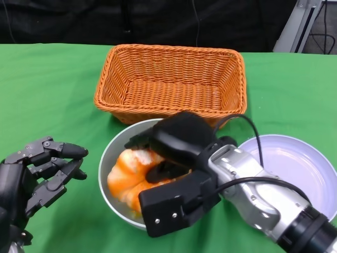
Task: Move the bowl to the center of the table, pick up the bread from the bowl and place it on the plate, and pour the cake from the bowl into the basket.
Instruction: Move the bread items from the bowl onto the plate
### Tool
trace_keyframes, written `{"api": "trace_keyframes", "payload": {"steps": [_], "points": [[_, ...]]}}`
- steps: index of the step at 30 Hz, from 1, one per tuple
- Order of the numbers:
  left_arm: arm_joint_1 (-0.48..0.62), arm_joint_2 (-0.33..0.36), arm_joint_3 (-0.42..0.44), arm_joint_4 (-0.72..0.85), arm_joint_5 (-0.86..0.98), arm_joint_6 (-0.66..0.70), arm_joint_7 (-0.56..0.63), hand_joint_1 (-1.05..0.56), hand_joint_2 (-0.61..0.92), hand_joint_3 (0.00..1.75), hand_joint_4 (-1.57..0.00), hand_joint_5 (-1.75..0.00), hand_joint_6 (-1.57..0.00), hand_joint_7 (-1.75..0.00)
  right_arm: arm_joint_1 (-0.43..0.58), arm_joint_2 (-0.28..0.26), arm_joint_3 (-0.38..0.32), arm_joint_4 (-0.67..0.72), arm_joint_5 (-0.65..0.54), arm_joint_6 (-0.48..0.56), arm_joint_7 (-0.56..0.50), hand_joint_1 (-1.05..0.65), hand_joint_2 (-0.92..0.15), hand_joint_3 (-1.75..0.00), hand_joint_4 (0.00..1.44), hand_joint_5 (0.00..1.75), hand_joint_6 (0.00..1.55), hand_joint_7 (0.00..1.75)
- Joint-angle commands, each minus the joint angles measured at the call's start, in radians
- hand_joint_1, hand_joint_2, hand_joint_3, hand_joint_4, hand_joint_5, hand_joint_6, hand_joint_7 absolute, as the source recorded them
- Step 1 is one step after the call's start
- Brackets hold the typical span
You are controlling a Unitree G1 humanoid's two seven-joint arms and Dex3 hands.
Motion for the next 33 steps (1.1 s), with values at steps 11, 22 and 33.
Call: {"api": "trace_keyframes", "payload": {"steps": [11,22,33], "points": [[-0.005,0.028,0.015,0.021,0.010,-0.013,0.013,-0.16,0.92,0.26,-0.81,-1.29,-0.94,-0.80,0.067,-0.044,-0.135,-0.255,0.097,0.060,0.120,-0.26,-0.92,-0.03,0.79,1.51,1.16,0.04],[-0.005,0.029,0.016,0.018,-0.003,-0.002,0.009,-0.16,0.92,0.25,-0.82,-1.29,-0.93,-0.81,0.206,-0.119,-0.341,-0.512,0.245,0.134,0.195,-0.14,-0.92,-0.09,0.71,1.74,1.20,0.07],[-0.012,0.048,0.024,0.039,-0.008,0.001,0.003,-0.16,0.92,0.26,-0.81,-1.28,-0.94,-0.81,0.339,-0.180,-0.507,-0.691,0.360,0.252,0.252,-0.10,-0.92,-0.14,0.65,1.73,1.18,0.09]]}}
